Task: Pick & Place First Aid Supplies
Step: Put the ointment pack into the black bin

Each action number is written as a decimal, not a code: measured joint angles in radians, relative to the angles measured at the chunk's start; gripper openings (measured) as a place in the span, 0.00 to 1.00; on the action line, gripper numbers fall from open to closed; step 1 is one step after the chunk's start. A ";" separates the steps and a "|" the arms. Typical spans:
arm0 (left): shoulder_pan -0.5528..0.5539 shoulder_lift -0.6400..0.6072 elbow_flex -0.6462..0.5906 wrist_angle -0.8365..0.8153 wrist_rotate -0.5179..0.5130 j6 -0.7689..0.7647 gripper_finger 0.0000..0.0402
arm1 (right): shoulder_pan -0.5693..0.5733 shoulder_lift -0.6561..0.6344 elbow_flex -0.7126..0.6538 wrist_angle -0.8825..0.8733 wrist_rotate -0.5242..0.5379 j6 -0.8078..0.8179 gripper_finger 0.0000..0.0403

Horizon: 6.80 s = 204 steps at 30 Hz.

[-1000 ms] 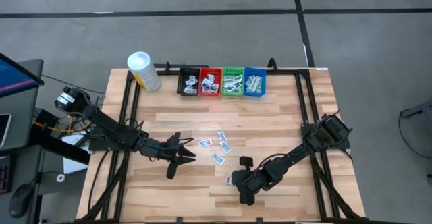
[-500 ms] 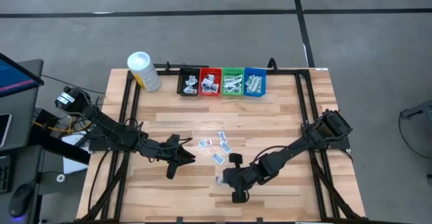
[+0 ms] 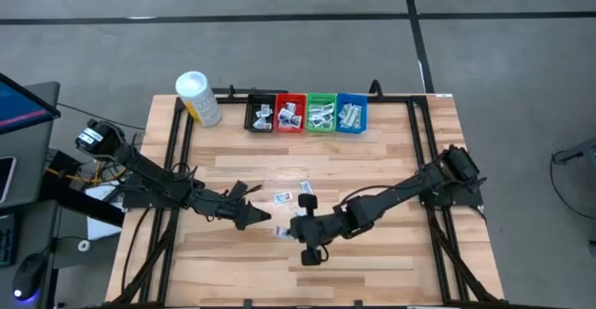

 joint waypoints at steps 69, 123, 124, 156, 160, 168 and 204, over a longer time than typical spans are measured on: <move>0.058 0.000 0.000 -0.037 -0.018 -0.046 0.15 | -0.120 0.000 0.000 -0.039 -0.030 -0.029 0.00; 0.562 0.000 0.000 -0.036 0.442 0.362 0.02 | -0.216 0.002 0.000 -0.048 -0.016 0.002 0.48; 0.576 0.000 0.000 -0.036 0.460 0.370 0.02 | -0.222 0.002 0.000 -0.047 -0.014 0.002 0.47; 1.182 -0.002 0.000 -0.033 0.342 0.833 0.02 | -0.406 0.003 0.000 -0.169 0.049 0.044 0.43; 1.212 -0.002 0.000 -0.030 0.313 0.833 0.02 | -0.447 0.003 0.000 -0.170 0.048 -0.005 0.42; 1.211 -0.002 0.000 0.007 0.268 0.842 0.03 | -0.482 0.003 0.000 -0.170 0.047 -0.010 0.41; 0.705 -0.001 -0.001 -0.033 0.561 0.731 0.22 | -0.260 0.003 -0.152 -0.145 0.176 0.314 0.32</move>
